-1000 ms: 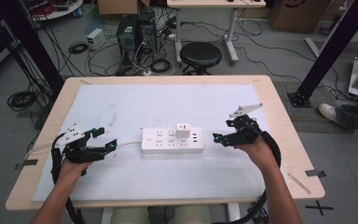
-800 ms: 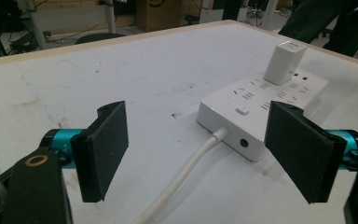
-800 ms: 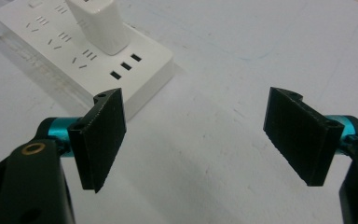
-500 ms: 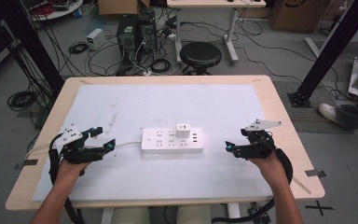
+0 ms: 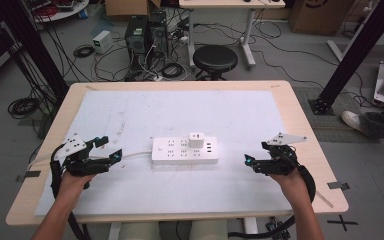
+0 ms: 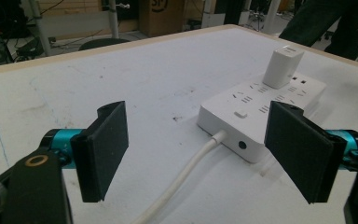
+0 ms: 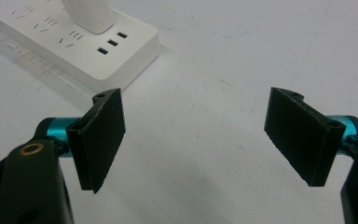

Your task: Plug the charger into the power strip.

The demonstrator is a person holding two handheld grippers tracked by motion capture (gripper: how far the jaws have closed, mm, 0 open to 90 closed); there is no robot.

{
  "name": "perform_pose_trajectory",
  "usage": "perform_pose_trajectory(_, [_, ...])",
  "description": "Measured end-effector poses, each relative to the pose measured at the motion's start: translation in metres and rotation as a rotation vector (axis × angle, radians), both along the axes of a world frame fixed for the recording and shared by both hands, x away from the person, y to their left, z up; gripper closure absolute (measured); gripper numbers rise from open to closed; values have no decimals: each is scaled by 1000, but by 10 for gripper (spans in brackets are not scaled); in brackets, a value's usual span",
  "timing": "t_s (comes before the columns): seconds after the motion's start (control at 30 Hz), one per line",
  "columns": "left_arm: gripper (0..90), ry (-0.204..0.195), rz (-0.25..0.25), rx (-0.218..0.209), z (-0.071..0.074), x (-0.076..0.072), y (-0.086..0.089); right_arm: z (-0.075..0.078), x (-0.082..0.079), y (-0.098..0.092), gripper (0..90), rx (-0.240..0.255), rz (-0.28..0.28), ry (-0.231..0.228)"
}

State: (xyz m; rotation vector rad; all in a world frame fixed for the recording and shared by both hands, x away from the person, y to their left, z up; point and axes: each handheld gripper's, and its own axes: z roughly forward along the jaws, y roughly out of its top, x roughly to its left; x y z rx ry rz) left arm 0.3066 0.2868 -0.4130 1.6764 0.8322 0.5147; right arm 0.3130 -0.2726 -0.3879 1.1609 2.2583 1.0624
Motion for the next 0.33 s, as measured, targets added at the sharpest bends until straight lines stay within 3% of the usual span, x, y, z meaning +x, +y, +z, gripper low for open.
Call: perform_pose_trajectory(0.33, [217, 3, -4, 2, 0, -1, -1, -1, -3, 0, 207, 2, -5, 5])
